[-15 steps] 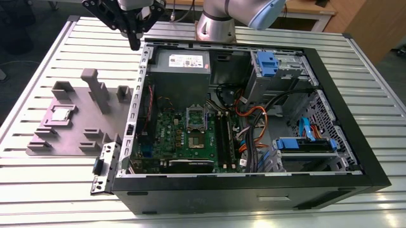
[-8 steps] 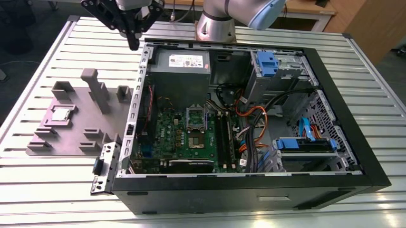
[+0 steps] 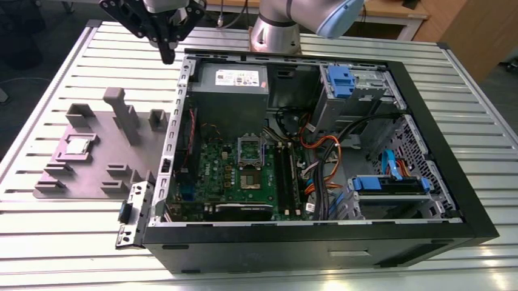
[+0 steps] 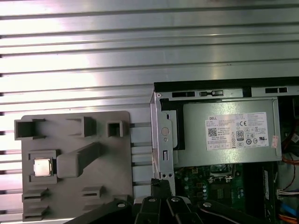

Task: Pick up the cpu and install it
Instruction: 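Reach for the cpu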

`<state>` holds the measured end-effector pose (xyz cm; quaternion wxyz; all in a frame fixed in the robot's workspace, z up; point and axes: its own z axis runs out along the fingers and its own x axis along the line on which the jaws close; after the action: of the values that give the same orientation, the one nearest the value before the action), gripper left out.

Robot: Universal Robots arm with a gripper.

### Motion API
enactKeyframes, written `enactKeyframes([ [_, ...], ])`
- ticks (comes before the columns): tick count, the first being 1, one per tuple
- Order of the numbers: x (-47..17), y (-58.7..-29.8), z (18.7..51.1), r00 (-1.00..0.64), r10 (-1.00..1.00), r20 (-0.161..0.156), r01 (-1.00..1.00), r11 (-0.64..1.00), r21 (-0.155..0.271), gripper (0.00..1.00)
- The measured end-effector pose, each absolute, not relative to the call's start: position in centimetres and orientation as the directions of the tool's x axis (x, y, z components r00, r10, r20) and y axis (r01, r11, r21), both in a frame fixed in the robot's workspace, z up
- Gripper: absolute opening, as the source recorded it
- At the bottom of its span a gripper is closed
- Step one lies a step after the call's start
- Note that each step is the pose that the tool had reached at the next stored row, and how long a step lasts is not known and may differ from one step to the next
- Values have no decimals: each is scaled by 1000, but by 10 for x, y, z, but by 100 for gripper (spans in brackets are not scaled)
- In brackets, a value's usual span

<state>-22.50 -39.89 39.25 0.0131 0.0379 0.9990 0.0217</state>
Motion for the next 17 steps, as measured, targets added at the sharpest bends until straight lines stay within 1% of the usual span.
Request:
enactKeyframes([
  [17,-231,-399,392,-997,76,-24,75,996,44,11],
])
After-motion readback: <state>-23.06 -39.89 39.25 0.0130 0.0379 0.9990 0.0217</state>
